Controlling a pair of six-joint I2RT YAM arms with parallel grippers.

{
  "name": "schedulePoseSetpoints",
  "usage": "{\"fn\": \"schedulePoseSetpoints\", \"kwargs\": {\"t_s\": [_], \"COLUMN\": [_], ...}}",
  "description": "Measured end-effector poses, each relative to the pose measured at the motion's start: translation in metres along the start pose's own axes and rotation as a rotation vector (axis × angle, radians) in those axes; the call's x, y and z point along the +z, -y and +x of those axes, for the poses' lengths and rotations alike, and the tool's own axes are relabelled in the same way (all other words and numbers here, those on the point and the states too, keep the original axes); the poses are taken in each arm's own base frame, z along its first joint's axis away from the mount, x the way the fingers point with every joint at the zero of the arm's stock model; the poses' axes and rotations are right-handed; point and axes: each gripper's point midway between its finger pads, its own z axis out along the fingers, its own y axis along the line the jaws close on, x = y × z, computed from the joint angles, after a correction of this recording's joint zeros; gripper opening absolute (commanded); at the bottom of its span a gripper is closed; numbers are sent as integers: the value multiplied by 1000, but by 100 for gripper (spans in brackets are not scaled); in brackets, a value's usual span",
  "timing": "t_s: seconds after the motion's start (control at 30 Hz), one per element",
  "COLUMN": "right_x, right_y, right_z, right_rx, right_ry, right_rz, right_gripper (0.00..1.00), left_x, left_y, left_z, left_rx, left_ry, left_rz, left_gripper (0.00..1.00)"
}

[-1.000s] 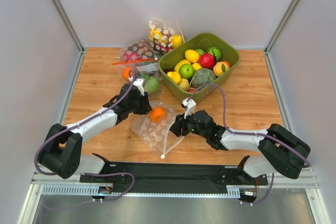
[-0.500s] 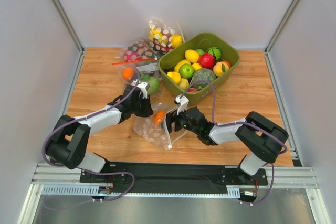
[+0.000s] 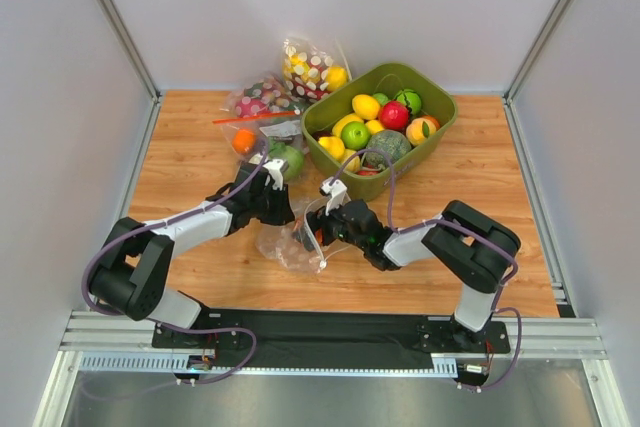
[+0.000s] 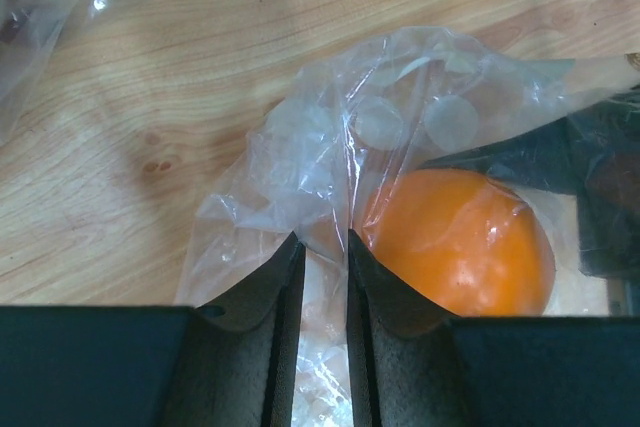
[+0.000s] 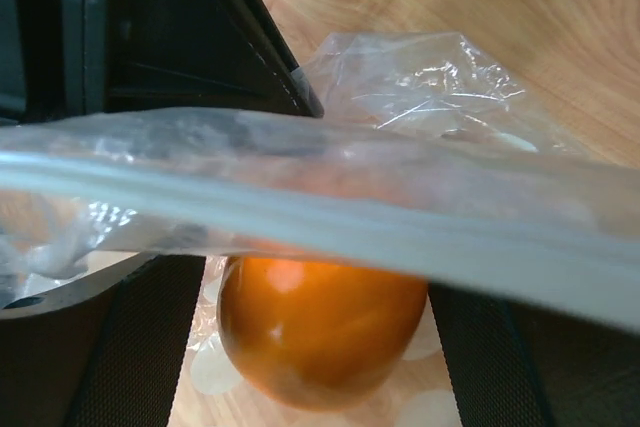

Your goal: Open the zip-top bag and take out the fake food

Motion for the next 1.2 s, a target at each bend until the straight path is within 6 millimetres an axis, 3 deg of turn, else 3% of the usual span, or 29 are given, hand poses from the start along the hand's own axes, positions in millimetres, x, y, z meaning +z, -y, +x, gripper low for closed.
{"fn": "schedulePoseSetpoints", "kwargs": {"t_s": [0.1, 0.2, 0.27, 0.37, 0.5, 0.87, 1.03, 1.2], "right_x": [5, 8, 9, 7, -4, -82, -118, -159], "right_y": [-2, -4, -5, -7, -8, -32, -27, -5], "right_z": [6, 10, 11, 11, 7, -37, -44, -64], "right_rx": [4, 14, 17, 20, 18, -7, -37, -90], "right_ry": [-25, -48, -54, -65, -85, -13, -16, 33], "right_rz": [-20, -33, -37, -42, -30, -45, 21, 151], "right_gripper": [76, 46, 33, 21, 9, 5, 6, 10], "left_x": [1, 1, 1, 1, 0, -12, -17, -23], "left_y": [1, 1, 1, 0, -1, -9, -9, -9], "left_z": [2, 5, 5, 5, 8, 9, 6, 5], "left_rx": [2, 2, 3, 5, 6, 5, 7, 8], "left_ry": [-2, -5, -5, -6, -15, -7, 8, 14], "left_rz": [10, 13, 14, 10, 6, -50, -62, -70], "left_gripper": [28, 23, 14, 1, 0, 0, 0, 0]}}
